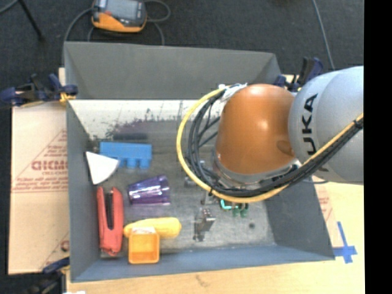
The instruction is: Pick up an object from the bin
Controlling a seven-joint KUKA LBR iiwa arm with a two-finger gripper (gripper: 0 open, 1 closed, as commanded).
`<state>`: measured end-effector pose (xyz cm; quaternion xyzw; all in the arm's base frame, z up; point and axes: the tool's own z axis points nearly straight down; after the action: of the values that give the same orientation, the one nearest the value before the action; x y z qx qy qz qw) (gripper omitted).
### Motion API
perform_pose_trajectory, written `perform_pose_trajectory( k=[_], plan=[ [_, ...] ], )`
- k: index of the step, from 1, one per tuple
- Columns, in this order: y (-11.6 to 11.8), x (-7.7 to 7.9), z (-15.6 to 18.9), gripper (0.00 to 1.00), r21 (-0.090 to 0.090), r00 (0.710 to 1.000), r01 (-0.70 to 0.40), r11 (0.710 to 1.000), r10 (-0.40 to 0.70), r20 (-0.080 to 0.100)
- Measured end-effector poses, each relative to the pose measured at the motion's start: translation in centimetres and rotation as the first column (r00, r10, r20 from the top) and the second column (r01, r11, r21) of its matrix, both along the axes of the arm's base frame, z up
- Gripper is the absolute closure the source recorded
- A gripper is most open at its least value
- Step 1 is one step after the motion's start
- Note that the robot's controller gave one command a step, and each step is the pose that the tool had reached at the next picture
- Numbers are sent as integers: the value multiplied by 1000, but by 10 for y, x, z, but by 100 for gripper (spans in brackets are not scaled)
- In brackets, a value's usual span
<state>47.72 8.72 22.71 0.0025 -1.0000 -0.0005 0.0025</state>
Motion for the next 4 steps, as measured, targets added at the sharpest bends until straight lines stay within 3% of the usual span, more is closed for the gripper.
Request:
perform_pose_trajectory(
  k=[1,2,3,4],
  plan=[
    [0,2,3,0,1,1000,3,1000,-3,7],
    [12,7,-32,0,-1,997,-80,997,80,13],
    [38,7,-99,0,1,992,-125,992,125,13],
    [31,0,-152,100,1,965,-262,965,262,25]
  ],
)
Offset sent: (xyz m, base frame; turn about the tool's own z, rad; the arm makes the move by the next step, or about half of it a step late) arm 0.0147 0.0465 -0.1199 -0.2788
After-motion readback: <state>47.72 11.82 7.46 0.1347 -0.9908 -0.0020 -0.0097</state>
